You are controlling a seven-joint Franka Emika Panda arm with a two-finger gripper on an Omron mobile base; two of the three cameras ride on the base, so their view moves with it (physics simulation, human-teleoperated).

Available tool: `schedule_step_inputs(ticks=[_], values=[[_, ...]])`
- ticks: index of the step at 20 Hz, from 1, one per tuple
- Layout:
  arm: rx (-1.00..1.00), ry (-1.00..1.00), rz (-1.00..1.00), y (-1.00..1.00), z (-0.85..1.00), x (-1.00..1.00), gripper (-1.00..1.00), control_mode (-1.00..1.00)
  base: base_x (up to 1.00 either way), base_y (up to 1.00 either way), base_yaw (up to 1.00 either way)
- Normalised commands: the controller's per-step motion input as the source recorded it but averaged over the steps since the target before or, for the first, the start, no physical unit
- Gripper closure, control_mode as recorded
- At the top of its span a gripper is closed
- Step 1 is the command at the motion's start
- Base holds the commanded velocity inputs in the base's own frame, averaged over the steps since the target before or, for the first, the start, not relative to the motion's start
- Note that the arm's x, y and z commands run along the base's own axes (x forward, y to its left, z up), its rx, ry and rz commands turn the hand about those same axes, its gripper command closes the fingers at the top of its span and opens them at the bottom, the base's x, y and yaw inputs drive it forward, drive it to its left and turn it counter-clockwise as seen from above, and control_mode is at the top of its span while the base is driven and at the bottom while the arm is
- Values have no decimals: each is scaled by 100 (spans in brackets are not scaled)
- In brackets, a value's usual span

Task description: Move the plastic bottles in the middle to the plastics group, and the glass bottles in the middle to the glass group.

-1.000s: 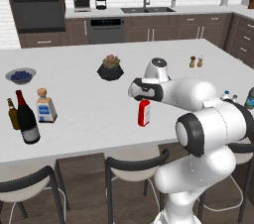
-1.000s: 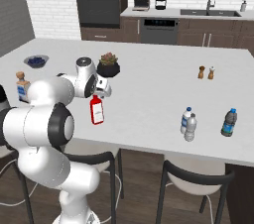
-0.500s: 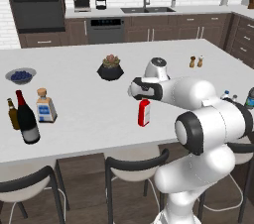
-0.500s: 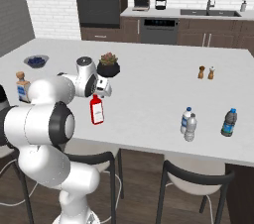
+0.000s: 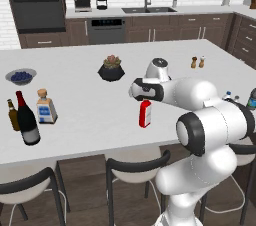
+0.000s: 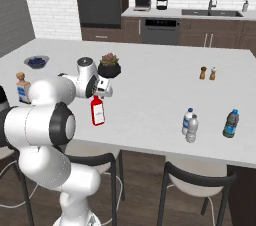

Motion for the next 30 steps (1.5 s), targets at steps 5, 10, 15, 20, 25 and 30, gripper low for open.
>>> schedule_step_inputs(ticks=[5,10,15,20,25,30], values=[[0,0,0,0,0,0,100,-100,0,0,0],[0,0,0,0,0,0,100,-100,0,0,0],[0,0,0,0,0,0,100,-100,0,0,0],[0,0,2,3,11,-17,100,-100,0,0,0],[0,0,5,30,34,-31,100,-100,0,0,0],[3,0,15,61,16,-3,100,-100,0,0,0]])
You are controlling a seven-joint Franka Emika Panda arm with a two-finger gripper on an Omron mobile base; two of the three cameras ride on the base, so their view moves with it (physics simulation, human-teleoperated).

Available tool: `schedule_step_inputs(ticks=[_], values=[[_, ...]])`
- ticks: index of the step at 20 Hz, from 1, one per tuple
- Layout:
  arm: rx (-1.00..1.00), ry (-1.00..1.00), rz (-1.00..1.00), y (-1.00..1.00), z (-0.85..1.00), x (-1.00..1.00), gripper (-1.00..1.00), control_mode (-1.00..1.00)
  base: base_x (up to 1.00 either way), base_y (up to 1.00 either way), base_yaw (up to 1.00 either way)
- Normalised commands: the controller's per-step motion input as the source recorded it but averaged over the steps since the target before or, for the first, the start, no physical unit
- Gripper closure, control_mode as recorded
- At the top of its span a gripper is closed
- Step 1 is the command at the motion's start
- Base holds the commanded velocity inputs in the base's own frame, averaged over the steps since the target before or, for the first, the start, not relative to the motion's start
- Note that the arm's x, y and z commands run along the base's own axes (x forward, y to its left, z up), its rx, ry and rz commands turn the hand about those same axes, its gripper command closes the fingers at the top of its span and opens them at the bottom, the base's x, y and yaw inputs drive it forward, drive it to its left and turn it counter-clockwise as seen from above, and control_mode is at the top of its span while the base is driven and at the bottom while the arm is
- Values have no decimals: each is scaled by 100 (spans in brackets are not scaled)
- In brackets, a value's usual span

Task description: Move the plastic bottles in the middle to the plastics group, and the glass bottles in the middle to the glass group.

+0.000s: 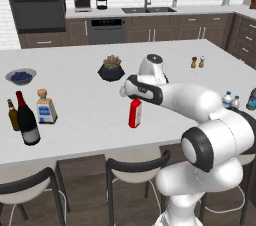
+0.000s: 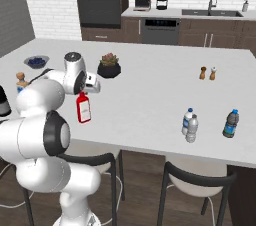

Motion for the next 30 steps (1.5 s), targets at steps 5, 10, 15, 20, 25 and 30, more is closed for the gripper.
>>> schedule_step_inputs(ticks=[5,10,15,20,25,30], values=[[3,0,14,68,13,-8,100,-100,0,0,0],[0,0,12,82,3,-29,100,-100,0,0,0],[0,0,11,89,2,-30,100,-100,0,0,0],[0,0,12,81,5,-7,100,-100,0,0,0],[0,2,10,64,0,0,100,-100,0,0,0],[0,0,8,29,0,2,100,-100,0,0,0]])
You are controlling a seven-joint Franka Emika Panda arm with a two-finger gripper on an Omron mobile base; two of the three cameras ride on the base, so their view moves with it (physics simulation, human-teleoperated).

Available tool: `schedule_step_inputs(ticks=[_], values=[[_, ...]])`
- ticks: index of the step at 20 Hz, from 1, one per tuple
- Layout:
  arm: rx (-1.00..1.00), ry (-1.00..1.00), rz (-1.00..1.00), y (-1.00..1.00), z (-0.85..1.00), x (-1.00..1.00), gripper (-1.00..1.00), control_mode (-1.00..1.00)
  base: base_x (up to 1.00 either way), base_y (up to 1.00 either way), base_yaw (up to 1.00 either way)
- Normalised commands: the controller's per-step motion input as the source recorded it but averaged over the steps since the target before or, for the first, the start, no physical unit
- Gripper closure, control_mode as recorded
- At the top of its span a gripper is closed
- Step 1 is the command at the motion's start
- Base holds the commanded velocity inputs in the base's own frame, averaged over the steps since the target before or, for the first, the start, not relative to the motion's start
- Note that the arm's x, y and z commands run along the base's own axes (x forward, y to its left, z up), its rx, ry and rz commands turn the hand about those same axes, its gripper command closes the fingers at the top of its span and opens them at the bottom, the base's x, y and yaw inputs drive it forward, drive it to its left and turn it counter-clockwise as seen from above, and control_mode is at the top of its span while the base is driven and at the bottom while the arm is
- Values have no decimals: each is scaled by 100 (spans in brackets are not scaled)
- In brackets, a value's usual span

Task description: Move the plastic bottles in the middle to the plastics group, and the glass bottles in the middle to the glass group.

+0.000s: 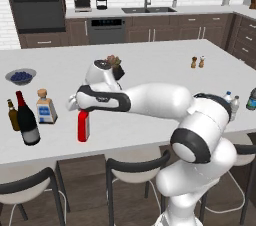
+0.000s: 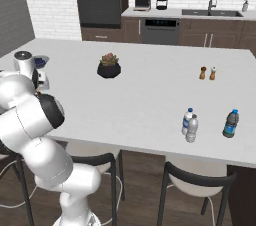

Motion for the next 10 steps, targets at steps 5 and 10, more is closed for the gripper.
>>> schedule_step_inputs(ticks=[5,10], values=[[-1,0,4,46,1,9,100,-100,0,0,0],[-3,0,0,54,0,26,100,-100,0,0,0]])
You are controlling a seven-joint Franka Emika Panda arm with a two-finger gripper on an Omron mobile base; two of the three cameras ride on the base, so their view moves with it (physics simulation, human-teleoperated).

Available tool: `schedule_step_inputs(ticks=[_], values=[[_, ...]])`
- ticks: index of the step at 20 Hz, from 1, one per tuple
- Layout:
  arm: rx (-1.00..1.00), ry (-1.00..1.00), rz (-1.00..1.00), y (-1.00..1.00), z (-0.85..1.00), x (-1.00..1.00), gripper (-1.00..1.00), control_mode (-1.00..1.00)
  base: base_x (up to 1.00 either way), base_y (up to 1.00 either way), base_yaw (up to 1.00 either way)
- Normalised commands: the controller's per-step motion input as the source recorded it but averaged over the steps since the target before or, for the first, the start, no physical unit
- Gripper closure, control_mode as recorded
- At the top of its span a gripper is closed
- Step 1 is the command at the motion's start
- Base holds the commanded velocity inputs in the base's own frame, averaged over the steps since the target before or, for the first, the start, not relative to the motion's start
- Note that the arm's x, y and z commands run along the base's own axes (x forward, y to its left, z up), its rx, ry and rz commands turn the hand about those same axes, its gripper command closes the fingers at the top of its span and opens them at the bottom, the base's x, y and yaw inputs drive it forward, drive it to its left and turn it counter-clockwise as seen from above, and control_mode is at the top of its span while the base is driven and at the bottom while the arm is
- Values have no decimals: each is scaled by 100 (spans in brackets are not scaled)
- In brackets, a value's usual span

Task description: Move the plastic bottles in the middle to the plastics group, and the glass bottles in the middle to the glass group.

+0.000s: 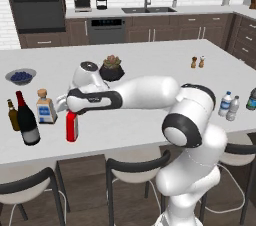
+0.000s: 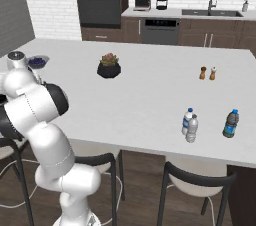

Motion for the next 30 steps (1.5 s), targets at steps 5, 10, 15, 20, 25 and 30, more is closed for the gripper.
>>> schedule_step_inputs(ticks=[5,10,15,20,25,30], values=[[-1,0,0,29,0,26,100,-100,0,0,0],[0,2,4,34,-1,13,100,-100,0,0,0],[0,0,11,10,-7,16,100,-100,0,0,0],[0,0,8,2,-23,8,100,-100,0,0,0],[0,-1,3,0,-36,0,100,-100,0,0,0],[-1,-3,0,9,-22,0,100,-100,0,0,0]])
